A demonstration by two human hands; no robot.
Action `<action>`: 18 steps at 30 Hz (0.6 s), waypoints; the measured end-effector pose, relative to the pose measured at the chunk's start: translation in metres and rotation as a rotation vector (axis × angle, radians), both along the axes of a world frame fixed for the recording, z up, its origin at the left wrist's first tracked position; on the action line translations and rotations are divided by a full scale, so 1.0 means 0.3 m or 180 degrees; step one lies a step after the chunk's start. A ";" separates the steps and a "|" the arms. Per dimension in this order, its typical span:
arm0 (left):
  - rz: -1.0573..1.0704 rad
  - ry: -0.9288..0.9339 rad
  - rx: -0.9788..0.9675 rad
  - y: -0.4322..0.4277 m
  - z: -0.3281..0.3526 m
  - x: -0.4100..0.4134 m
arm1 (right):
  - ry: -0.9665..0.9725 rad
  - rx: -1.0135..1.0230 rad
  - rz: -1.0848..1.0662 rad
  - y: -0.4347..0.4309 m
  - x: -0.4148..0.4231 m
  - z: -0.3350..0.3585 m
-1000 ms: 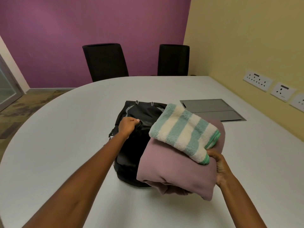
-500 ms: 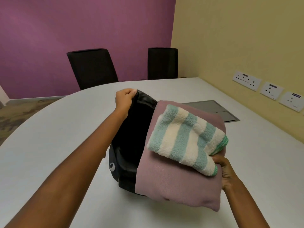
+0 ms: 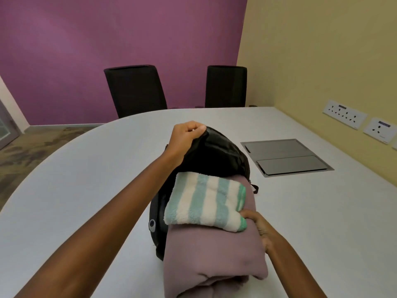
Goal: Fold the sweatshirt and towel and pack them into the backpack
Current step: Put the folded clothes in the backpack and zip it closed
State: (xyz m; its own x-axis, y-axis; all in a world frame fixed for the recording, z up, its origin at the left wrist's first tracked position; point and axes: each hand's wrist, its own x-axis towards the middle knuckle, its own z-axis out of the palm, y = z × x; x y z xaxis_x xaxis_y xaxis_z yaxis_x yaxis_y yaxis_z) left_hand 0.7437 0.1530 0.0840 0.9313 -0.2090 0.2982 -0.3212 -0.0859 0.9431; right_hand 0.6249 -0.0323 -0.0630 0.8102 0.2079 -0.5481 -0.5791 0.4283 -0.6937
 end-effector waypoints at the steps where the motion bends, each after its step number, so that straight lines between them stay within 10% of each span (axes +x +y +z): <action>1: -0.0048 0.0003 -0.0063 0.018 -0.015 -0.006 | 0.0046 -0.0063 0.0019 0.004 0.021 -0.013; 18: -0.0884 -0.0001 -0.0374 0.113 -0.179 -0.115 | 0.0038 0.0031 -0.0499 0.138 0.205 -0.106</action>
